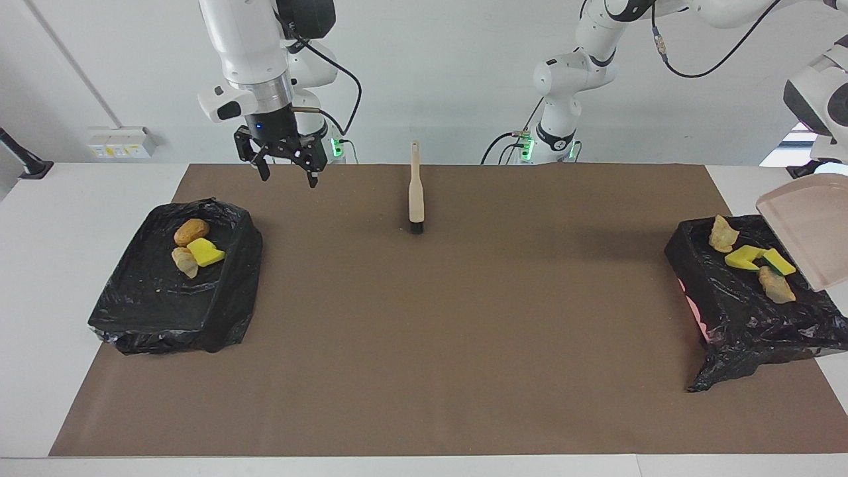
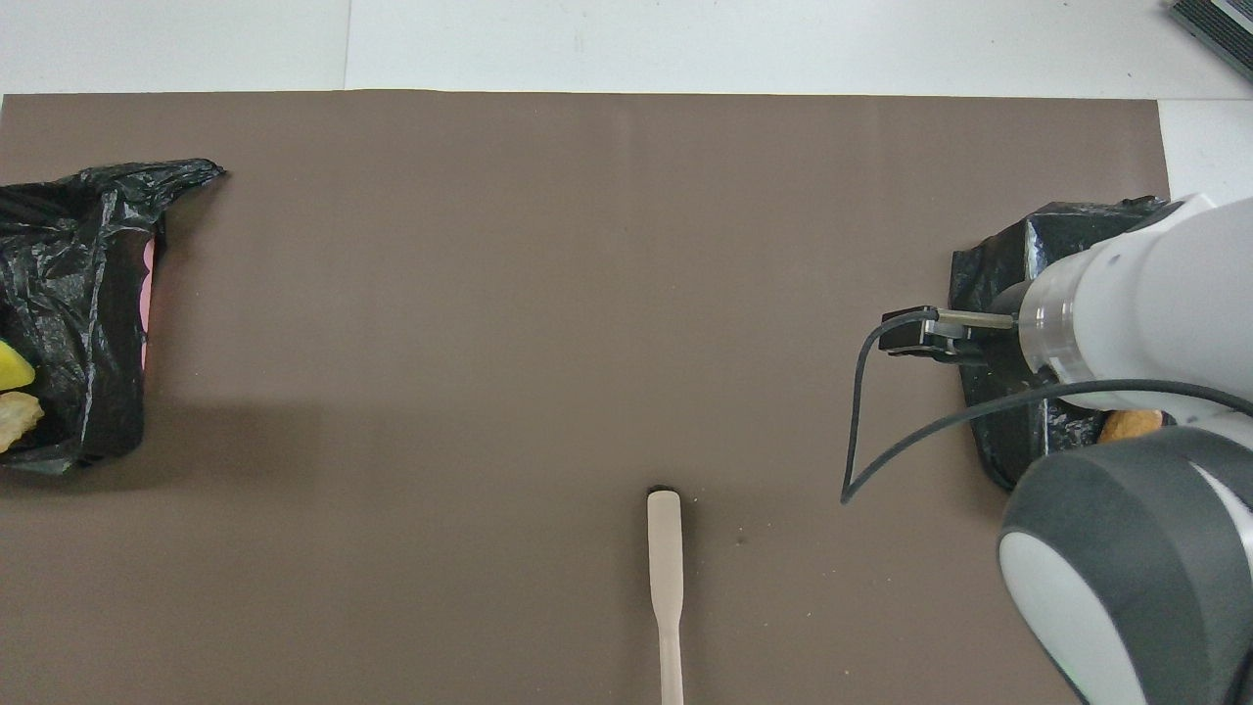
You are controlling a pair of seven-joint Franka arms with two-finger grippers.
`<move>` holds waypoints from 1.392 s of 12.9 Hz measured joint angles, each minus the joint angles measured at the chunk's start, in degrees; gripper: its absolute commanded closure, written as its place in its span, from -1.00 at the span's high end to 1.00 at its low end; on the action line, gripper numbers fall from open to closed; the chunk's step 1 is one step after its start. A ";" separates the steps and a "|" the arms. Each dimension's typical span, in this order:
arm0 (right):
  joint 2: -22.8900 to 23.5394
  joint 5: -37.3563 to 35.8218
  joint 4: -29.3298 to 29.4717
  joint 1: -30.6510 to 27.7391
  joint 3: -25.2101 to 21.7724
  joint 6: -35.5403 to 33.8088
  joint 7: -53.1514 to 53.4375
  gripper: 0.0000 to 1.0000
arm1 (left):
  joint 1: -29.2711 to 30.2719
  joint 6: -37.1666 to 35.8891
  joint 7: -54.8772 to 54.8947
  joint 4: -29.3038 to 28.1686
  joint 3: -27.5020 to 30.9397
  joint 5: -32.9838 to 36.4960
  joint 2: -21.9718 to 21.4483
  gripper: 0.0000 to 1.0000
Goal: Sweep and dump trash in bin
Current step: 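Bring the dustpan back and lower it onto the mat with the left gripper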
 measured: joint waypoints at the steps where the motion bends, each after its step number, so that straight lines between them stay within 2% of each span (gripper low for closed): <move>1: -0.34 1.20 0.09 -0.71 -0.40 -0.14 0.00 1.00 | -0.38 -0.90 0.00 0.08 -0.88 -2.05 -0.40 -1.00; 4: -1.09 2.28 0.60 -1.18 -2.69 -1.49 -1.36 1.00 | -4.71 -5.49 -3.37 0.12 -1.89 -8.54 -0.65 -1.00; 8: -1.43 2.36 3.54 -1.44 -6.97 -6.36 -7.90 1.00 | -10.51 -10.48 -14.63 -0.21 -2.49 -19.22 -1.10 -1.00; 12: -1.48 2.30 4.17 -1.66 -12.31 -8.59 -17.17 1.00 | -20.73 -13.42 -36.78 -2.95 -2.89 -28.79 -1.01 -1.00; 15: -1.57 0.57 4.19 -1.61 -12.81 -8.98 -20.54 1.00 | -24.92 -13.40 -52.51 -3.59 -3.04 -37.40 -0.99 -1.00; 18: -1.96 0.45 4.18 -1.35 -12.26 -9.61 -20.60 1.00 | -30.93 -13.15 -68.58 -3.26 -3.12 -42.28 0.76 -1.00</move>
